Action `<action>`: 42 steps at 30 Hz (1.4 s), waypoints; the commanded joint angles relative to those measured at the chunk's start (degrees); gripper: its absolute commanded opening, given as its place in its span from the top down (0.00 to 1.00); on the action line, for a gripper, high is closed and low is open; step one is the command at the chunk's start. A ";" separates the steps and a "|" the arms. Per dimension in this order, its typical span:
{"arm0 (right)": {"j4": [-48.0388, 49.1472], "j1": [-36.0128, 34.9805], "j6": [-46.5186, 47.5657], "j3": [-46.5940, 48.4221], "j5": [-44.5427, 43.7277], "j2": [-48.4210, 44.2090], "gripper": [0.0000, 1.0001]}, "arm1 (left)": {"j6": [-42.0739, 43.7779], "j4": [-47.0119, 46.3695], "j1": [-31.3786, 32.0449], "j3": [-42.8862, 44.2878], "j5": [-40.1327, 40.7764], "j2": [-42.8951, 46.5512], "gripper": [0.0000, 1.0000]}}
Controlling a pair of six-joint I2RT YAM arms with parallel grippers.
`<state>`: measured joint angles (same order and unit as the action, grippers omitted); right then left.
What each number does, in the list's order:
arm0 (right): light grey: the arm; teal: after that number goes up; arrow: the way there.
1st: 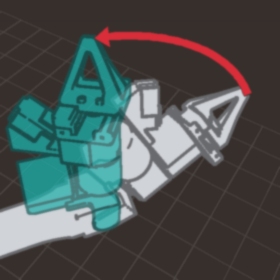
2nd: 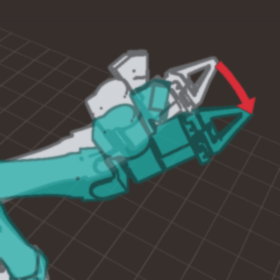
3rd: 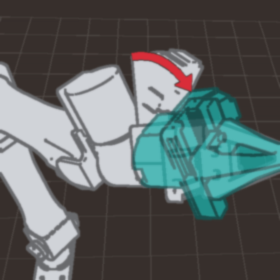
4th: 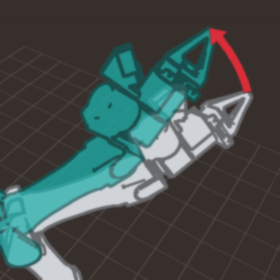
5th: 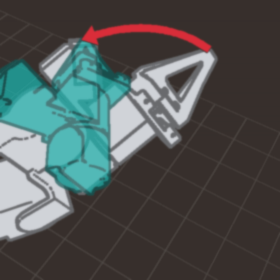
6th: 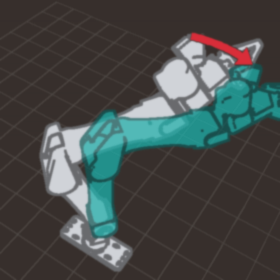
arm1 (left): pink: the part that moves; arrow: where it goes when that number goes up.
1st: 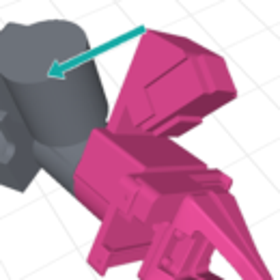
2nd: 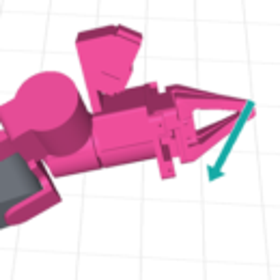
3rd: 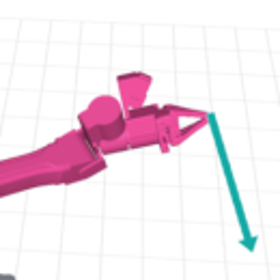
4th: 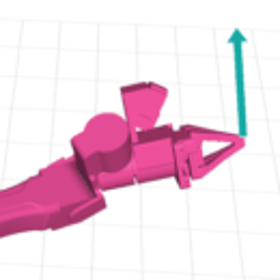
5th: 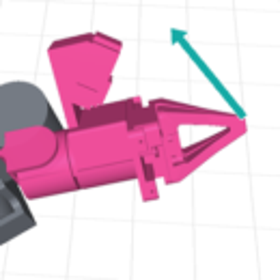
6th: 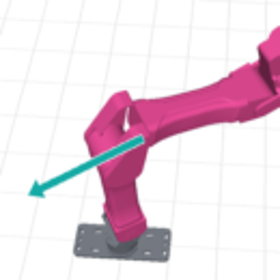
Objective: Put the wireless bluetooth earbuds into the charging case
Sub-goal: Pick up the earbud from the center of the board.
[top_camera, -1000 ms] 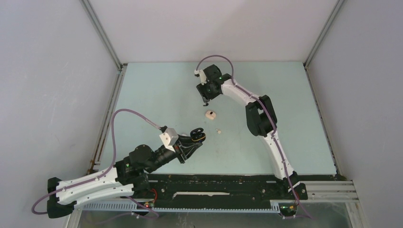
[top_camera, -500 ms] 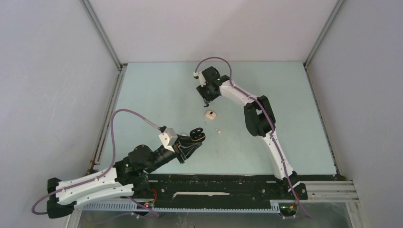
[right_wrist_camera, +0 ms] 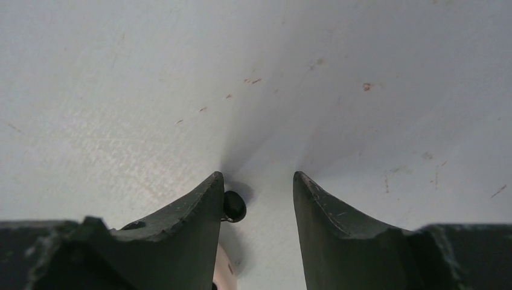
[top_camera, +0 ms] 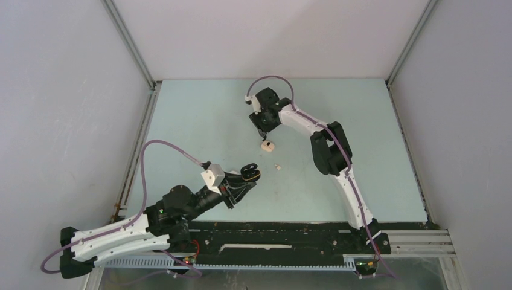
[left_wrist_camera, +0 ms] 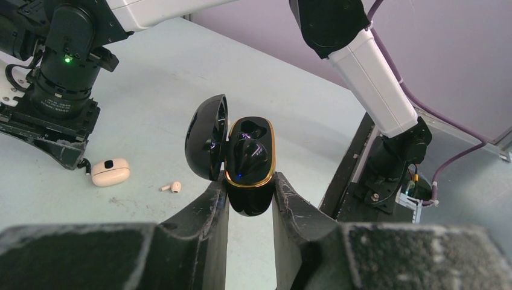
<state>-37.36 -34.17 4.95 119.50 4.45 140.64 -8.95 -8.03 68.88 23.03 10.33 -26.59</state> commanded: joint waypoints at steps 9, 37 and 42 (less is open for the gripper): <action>-3.11 -1.60 0.27 -3.53 2.54 -3.39 0.51 | 0.25 -2.59 0.38 -0.85 -0.06 0.55 0.98; -4.94 -0.81 4.10 -5.33 0.97 -6.01 1.00 | -0.19 -4.01 0.38 -1.67 0.13 -0.72 0.97; -1.80 1.50 8.86 -11.01 2.97 -17.18 1.00 | -0.01 -5.71 0.38 -2.79 1.96 -1.25 0.97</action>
<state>-40.03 -34.72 9.50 112.18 5.85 135.00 -9.02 -9.37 68.88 21.30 10.39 -27.42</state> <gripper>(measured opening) 0.058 0.291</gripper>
